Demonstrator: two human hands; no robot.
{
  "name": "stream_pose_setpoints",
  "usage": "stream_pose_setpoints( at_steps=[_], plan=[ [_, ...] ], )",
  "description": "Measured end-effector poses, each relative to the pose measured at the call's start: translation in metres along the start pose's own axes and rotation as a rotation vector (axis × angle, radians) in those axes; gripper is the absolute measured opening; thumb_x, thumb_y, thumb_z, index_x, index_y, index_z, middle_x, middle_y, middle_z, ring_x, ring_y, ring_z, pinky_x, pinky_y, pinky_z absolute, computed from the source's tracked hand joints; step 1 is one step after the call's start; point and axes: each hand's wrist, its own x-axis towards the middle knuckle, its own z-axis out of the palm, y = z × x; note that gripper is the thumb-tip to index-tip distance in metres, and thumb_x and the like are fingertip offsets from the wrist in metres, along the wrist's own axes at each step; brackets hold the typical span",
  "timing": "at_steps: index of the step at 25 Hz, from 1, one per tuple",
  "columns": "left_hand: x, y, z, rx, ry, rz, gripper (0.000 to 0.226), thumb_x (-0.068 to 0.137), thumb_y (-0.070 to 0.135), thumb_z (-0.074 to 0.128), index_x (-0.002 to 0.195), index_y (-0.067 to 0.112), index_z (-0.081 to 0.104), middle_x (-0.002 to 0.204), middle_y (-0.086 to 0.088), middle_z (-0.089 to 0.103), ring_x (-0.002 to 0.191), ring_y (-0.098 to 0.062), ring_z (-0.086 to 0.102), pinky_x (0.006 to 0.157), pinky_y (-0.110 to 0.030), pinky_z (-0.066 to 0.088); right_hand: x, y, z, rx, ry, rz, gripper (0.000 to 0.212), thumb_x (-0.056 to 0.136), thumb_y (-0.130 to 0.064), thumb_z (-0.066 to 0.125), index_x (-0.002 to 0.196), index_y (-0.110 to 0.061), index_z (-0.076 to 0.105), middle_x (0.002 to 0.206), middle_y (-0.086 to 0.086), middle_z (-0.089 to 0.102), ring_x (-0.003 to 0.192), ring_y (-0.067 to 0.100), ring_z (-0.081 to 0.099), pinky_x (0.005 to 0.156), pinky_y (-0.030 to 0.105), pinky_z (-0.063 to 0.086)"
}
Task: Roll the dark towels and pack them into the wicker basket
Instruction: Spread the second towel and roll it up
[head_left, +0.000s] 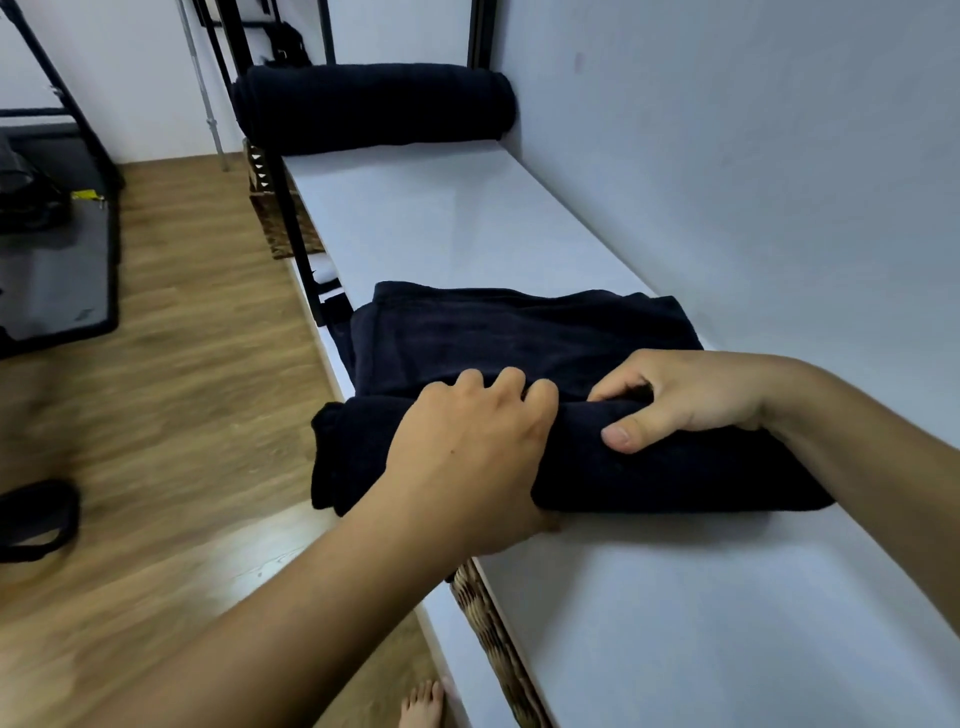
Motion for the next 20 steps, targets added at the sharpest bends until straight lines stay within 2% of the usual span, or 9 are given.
stream_pose_setpoints(
  at_steps=[3, 6, 9, 10, 12, 13, 15, 18, 20],
  plan=[
    [0.016, -0.007, -0.005, -0.056, -0.097, 0.013, 0.068, 0.063, 0.081, 0.063, 0.093, 0.028, 0.033, 0.087, 0.01, 0.043, 0.08, -0.02, 0.05, 0.061, -0.033, 0.032, 0.0, 0.0, 0.002, -0.044, 0.064, -0.005, 0.046, 0.064, -0.064, 0.073, 0.099, -0.033, 0.074, 0.093, -0.006, 0.075, 0.085, 0.01, 0.07, 0.077, 0.026, 0.05],
    [0.029, -0.016, -0.006, -0.144, -0.224, 0.034, 0.066, 0.054, 0.082, 0.067, 0.092, 0.031, 0.045, 0.091, 0.013, 0.055, 0.088, -0.017, 0.054, 0.066, -0.033, 0.041, -0.012, -0.003, 0.009, -0.169, 0.301, -0.019, 0.053, 0.06, -0.073, 0.071, 0.103, -0.044, 0.069, 0.098, -0.019, 0.072, 0.095, -0.002, 0.065, 0.086, 0.025, 0.05],
    [0.044, -0.024, -0.017, -0.286, -0.385, -0.031, 0.065, 0.048, 0.081, 0.072, 0.084, 0.031, 0.053, 0.083, 0.014, 0.062, 0.08, -0.013, 0.059, 0.074, -0.038, 0.053, -0.034, -0.002, 0.034, -0.645, 0.731, -0.146, 0.053, 0.079, -0.077, 0.048, 0.111, -0.039, 0.067, 0.103, -0.02, 0.068, 0.097, 0.003, 0.062, 0.081, 0.028, 0.052],
    [0.048, -0.026, -0.021, -0.321, -0.424, -0.049, 0.064, 0.047, 0.08, 0.073, 0.082, 0.031, 0.054, 0.081, 0.013, 0.063, 0.077, -0.012, 0.06, 0.075, -0.039, 0.054, -0.037, 0.003, 0.044, -0.792, 0.787, -0.187, 0.059, 0.083, -0.075, 0.044, 0.118, -0.033, 0.066, 0.11, -0.017, 0.068, 0.098, 0.009, 0.063, 0.08, 0.029, 0.053],
    [0.049, -0.025, -0.025, -0.326, -0.45, -0.057, 0.064, 0.046, 0.08, 0.074, 0.082, 0.03, 0.055, 0.081, 0.013, 0.064, 0.075, -0.012, 0.061, 0.075, -0.039, 0.055, -0.039, 0.015, 0.058, -0.868, 0.775, -0.188, 0.076, 0.075, -0.079, 0.05, 0.13, -0.027, 0.061, 0.122, -0.012, 0.066, 0.105, 0.015, 0.063, 0.086, 0.029, 0.051],
    [0.046, -0.023, -0.026, -0.302, -0.426, -0.056, 0.065, 0.047, 0.081, 0.073, 0.082, 0.03, 0.054, 0.081, 0.014, 0.062, 0.077, -0.013, 0.06, 0.074, -0.039, 0.054, -0.038, 0.016, 0.057, -0.822, 0.738, -0.157, 0.082, 0.068, -0.081, 0.054, 0.132, -0.031, 0.059, 0.124, -0.015, 0.065, 0.107, 0.013, 0.062, 0.088, 0.027, 0.048],
    [0.033, -0.017, -0.022, -0.189, -0.322, -0.045, 0.067, 0.053, 0.083, 0.068, 0.089, 0.029, 0.048, 0.088, 0.016, 0.054, 0.087, -0.014, 0.056, 0.072, -0.035, 0.049, -0.039, 0.006, 0.044, -0.665, 0.598, -0.053, 0.079, 0.058, -0.081, 0.063, 0.128, -0.046, 0.057, 0.117, -0.027, 0.065, 0.106, 0.0, 0.058, 0.089, 0.018, 0.042],
    [0.017, -0.002, -0.019, -0.103, -0.135, 0.013, 0.072, 0.069, 0.075, 0.064, 0.117, 0.028, 0.037, 0.107, 0.007, 0.037, 0.101, -0.019, 0.043, 0.074, -0.033, 0.038, -0.034, -0.008, 0.01, -0.456, 0.356, -0.006, 0.065, 0.056, -0.061, 0.086, 0.116, -0.049, 0.063, 0.106, -0.033, 0.066, 0.103, -0.01, 0.057, 0.088, 0.013, 0.042],
    [0.013, 0.014, -0.019, -0.137, -0.051, 0.038, 0.077, 0.078, 0.065, 0.065, 0.132, 0.026, 0.026, 0.118, 0.001, 0.033, 0.106, -0.021, 0.039, 0.074, -0.033, 0.039, -0.021, -0.016, -0.017, -0.313, 0.106, 0.06, 0.058, 0.058, -0.044, 0.092, 0.111, -0.045, 0.067, 0.107, -0.028, 0.069, 0.103, -0.007, 0.061, 0.095, 0.019, 0.046]
  ],
)
